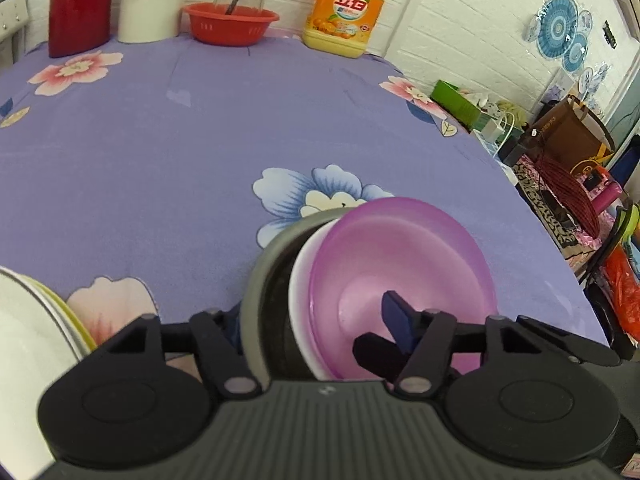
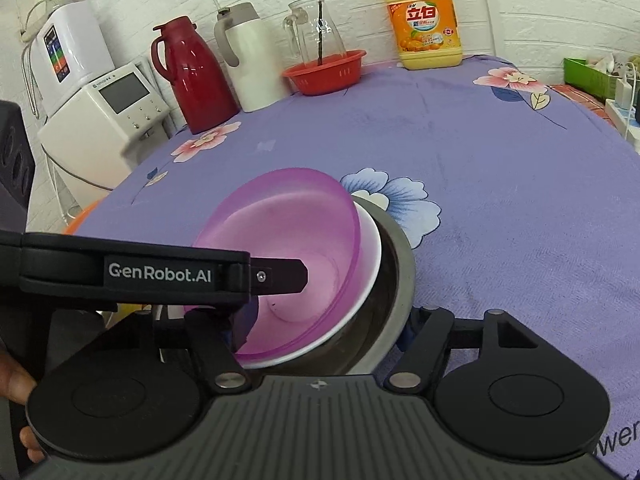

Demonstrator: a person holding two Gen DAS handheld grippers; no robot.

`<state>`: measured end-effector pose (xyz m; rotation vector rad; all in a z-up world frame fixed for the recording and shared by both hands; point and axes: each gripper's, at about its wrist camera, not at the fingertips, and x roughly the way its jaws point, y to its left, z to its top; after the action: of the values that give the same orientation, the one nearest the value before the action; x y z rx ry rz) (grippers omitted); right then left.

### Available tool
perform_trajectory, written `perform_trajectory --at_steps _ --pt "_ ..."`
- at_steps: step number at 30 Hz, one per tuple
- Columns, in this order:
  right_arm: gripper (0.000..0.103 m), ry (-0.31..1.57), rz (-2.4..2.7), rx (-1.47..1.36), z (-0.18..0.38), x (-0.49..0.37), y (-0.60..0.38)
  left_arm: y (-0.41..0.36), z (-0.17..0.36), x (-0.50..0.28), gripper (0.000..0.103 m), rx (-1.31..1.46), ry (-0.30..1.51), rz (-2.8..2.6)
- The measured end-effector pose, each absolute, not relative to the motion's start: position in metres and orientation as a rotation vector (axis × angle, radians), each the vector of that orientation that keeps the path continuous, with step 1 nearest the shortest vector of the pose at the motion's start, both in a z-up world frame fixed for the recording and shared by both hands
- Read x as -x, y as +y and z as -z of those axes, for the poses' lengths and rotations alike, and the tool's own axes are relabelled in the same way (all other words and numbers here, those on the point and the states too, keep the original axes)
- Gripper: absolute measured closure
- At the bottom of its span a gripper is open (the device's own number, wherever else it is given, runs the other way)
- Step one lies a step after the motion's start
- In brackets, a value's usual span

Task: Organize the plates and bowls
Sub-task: 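Press and settle the pink bowl into the stack with the left gripper, then release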

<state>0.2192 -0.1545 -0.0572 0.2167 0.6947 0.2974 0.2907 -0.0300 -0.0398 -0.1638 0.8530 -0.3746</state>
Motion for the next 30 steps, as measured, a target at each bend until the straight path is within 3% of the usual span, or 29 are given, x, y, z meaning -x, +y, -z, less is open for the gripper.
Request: perform_trajectory --at_steps 14,22,30 --pt "0.000 0.641 -0.260 -0.148 0.023 -0.200 -0.138 -0.014 0.005 -0.261 0.041 0.212 0.775 0.374" --pt "0.000 0.591 -0.421 -0.098 0.002 -0.202 -0.070 0.065 -0.017 -0.232 0.040 0.251 0.684 0.207" --pt "0.000 0.650 -0.617 -0.073 0.011 -0.205 0.003 0.138 -0.002 -0.202 0.040 0.303 0.694 0.018"
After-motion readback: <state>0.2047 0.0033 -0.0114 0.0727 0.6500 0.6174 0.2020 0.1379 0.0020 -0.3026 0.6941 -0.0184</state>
